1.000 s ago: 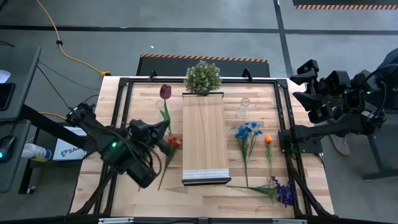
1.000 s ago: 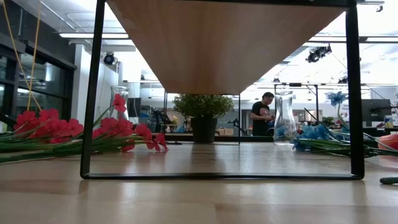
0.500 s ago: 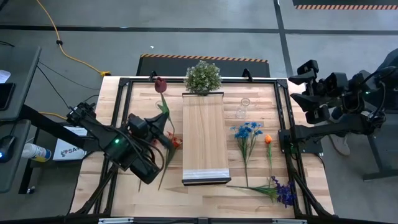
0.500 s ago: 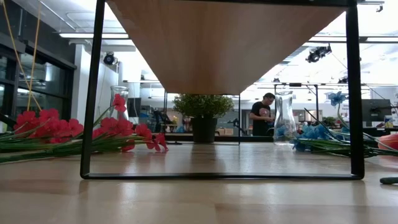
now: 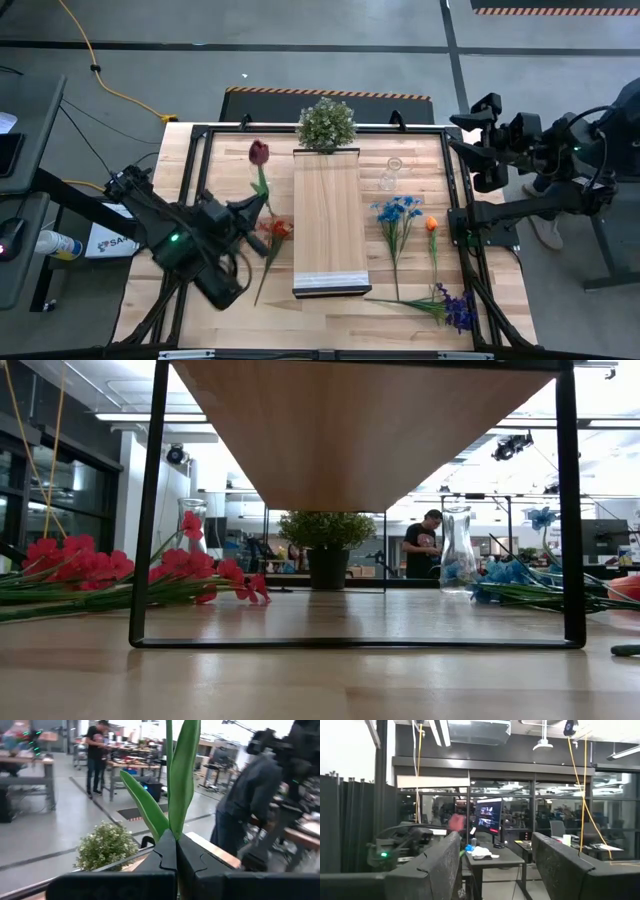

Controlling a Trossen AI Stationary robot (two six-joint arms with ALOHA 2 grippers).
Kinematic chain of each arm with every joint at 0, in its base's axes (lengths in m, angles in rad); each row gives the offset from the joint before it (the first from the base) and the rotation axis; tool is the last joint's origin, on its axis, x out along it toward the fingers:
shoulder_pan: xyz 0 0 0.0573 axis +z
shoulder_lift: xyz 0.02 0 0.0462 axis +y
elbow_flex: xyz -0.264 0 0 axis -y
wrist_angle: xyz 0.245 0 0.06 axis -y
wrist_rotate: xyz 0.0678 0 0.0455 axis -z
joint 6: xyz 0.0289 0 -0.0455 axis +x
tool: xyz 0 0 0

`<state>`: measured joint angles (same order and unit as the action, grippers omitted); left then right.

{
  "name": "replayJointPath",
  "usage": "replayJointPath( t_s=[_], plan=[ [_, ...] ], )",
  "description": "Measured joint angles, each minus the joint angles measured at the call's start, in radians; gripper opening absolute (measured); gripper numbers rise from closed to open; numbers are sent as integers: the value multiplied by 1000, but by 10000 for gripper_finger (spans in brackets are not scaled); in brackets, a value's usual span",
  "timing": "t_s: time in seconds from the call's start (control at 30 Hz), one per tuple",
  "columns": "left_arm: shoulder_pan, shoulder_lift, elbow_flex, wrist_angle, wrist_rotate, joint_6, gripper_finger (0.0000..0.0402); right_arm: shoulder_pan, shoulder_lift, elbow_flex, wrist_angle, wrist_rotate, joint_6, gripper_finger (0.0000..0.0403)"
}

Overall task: Pick and place flowers into a vace then onto a shelf
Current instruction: Put the red flower into the left transparent vase

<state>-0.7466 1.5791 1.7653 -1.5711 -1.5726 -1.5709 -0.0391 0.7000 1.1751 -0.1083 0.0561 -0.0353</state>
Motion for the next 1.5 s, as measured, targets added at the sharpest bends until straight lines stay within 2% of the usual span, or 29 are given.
replayJointPath(
  t_s=[0.33, 0.7, 0.9, 1.23, 1.5],
  plan=[
    [-167, 0, 0, 6, 1, -7, 25, 0, 1, 0, 1, 1, 0, 236],
    [-238, 0, 0, 74, 2, 3, 25, 0, 1, 0, 1, 1, 0, 236],
    [-215, 1, 14, 134, 3, 48, 25, 0, 1, 0, 1, 1, -25, 236],
    [-44, 0, 102, 158, 2, 213, 25, 0, 1, 0, 1, 1, -37, 236],
    [-23, 0, 200, 158, 0, 361, 25, 0, 1, 0, 1, 1, -56, 236]
  ],
)
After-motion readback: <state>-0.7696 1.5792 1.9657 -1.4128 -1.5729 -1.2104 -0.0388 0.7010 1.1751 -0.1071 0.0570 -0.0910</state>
